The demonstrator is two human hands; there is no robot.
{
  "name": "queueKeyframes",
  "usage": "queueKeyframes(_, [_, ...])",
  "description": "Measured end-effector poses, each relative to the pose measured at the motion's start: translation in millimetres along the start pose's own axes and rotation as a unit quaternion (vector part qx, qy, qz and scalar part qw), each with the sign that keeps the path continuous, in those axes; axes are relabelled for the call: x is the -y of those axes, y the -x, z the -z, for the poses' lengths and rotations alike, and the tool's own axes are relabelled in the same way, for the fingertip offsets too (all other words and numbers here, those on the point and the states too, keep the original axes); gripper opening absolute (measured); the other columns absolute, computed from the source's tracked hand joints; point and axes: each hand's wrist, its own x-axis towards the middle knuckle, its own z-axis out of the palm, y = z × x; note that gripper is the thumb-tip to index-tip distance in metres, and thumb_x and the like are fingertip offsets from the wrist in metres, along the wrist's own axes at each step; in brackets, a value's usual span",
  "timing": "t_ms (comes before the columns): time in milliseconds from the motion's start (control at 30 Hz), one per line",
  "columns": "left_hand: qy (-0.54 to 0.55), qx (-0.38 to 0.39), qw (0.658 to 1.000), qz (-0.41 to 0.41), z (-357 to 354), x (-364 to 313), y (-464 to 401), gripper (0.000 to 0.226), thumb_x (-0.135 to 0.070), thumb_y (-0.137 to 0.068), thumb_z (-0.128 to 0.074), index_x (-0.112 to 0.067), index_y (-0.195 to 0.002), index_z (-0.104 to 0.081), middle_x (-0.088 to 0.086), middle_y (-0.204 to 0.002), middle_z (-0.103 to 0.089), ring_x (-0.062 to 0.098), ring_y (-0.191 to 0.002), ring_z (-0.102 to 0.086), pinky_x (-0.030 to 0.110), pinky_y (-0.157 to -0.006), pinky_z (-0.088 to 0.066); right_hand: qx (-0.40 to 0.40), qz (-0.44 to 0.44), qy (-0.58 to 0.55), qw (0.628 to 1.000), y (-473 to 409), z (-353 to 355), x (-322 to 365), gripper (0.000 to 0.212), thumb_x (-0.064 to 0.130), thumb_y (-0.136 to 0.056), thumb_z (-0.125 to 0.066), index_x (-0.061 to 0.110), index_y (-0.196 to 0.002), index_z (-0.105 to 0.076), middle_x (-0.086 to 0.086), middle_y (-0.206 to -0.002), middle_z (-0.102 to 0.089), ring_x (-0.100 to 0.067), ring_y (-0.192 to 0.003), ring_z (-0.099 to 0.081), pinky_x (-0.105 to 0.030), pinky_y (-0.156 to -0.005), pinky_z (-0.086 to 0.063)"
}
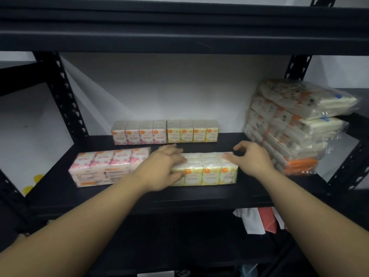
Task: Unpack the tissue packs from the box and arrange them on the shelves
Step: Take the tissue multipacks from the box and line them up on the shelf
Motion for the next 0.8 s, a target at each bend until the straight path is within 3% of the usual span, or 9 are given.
queueKeyframes(133, [-0.004,0.022,1.0,0.021,7,8,10,0.059,-0.051,-0.099,-0.062,-0.04,-0.155,-0.045,-0.006,-0.167,-0.033,0.017,-0.156,-0.022,0.039,-0.126,-0.02,-0.006,0.003,0.0,1.0,2,-2,6,0.046,0.051,-0.084,-0.079,0.022,-0.119,-0.069,0.001,-0.117,-0.069,-0.018,-0.105,-0.062,-0.034,-0.082,-0.051])
queueKeyframes(233, [-0.014,0.021,0.999,0.045,20,19,21,0.065,-0.059,-0.097,-0.061,-0.04,-0.156,-0.042,-0.005,-0.165,-0.035,0.019,-0.153,-0.029,0.041,-0.125,-0.024,-0.033,0.075,0.052,0.995,15,-14,23,0.05,0.055,-0.087,-0.069,0.025,-0.128,-0.067,0.0,-0.125,-0.066,-0.024,-0.119,-0.057,-0.045,-0.096,-0.052])
queueKeyframes(300, [-0.025,0.023,0.997,0.065,29,32,27,0.074,-0.071,-0.091,-0.059,-0.04,-0.155,-0.041,-0.004,-0.163,-0.038,0.02,-0.151,-0.033,0.048,-0.125,-0.026,-0.001,0.142,0.08,0.987,29,-25,44,0.053,0.058,-0.09,-0.064,0.029,-0.134,-0.064,0.004,-0.129,-0.061,-0.023,-0.124,-0.05,-0.044,-0.101,-0.046])
queueKeyframes(400, [-0.081,0.038,0.988,0.125,35,60,33,0.096,-0.091,-0.078,-0.047,-0.039,-0.159,-0.032,-0.003,-0.166,-0.034,0.023,-0.154,-0.028,0.061,-0.127,-0.008,0.059,0.206,0.103,0.971,40,-47,66,0.067,0.071,-0.086,-0.062,0.033,-0.141,-0.057,0.007,-0.135,-0.055,-0.019,-0.125,-0.045,-0.042,-0.105,-0.041])
queueKeyframes(500, [-0.125,0.055,0.975,0.178,29,80,40,0.098,-0.088,-0.081,-0.048,-0.041,-0.162,-0.018,-0.002,-0.17,-0.026,0.027,-0.157,-0.022,0.067,-0.123,0.004,0.069,0.217,0.148,0.962,36,-64,71,0.088,0.081,-0.073,-0.066,0.037,-0.147,-0.048,0.007,-0.138,-0.048,-0.019,-0.126,-0.041,-0.042,-0.11,-0.036])
queueKeyframes(667, [-0.157,0.014,0.973,0.169,13,84,43,0.091,-0.083,-0.082,-0.048,-0.042,-0.159,-0.021,-0.003,-0.157,-0.045,0.024,-0.145,-0.04,0.054,-0.127,-0.018,0.05,0.23,0.169,0.957,1,-77,68,0.085,0.076,-0.073,-0.072,0.04,-0.146,-0.047,0.004,-0.139,-0.049,-0.021,-0.127,-0.041,-0.042,-0.109,-0.035])
queueKeyframes(800, [-0.153,-0.004,0.974,0.165,8,90,44,0.092,-0.085,-0.08,-0.044,-0.042,-0.158,-0.024,-0.003,-0.151,-0.049,0.023,-0.14,-0.045,0.052,-0.125,-0.023,0.046,0.22,0.194,0.955,-39,-90,76,0.086,0.074,-0.077,-0.071,0.039,-0.151,-0.044,-0.001,-0.142,-0.049,-0.026,-0.13,-0.041,-0.045,-0.111,-0.032])
